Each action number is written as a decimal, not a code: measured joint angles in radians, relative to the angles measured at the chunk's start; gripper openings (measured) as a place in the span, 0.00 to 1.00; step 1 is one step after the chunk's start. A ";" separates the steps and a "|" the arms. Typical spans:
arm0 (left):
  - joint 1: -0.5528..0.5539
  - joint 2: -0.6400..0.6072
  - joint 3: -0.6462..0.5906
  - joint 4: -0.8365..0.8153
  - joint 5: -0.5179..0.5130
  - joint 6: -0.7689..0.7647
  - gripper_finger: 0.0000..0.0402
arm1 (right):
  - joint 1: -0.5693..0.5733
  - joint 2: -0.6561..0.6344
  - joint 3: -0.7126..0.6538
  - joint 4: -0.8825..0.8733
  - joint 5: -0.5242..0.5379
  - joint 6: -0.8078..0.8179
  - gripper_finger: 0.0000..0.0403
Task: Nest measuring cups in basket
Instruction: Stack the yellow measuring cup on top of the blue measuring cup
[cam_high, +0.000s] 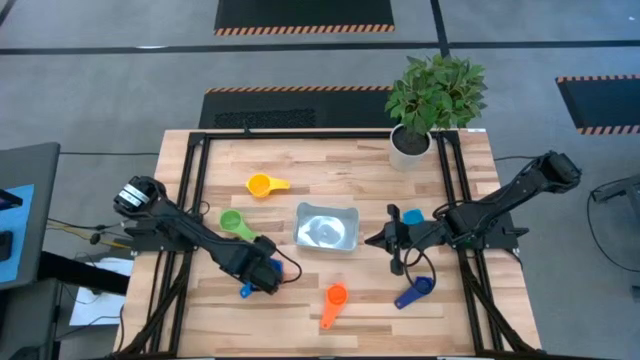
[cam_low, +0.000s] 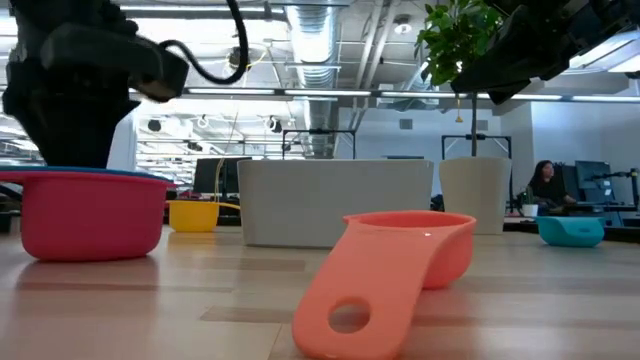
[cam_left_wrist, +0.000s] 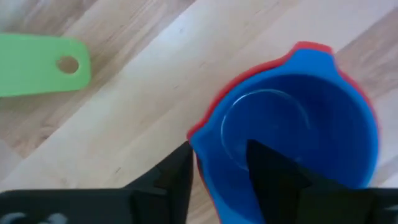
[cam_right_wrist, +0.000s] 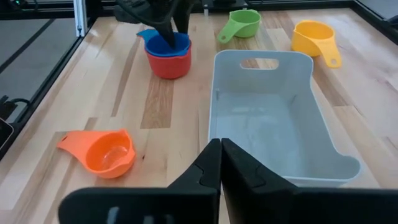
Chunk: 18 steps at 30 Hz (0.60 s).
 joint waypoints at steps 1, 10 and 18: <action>0.000 0.000 0.012 -0.020 -0.004 0.012 0.38 | 0.000 0.000 0.000 0.000 0.000 0.000 0.07; 0.042 0.000 0.183 -0.269 -0.201 0.126 0.51 | -0.001 0.000 0.000 0.007 0.000 0.000 0.08; 0.268 0.000 0.257 -0.319 -0.386 0.356 0.48 | -0.001 0.000 0.000 0.004 0.000 0.018 0.08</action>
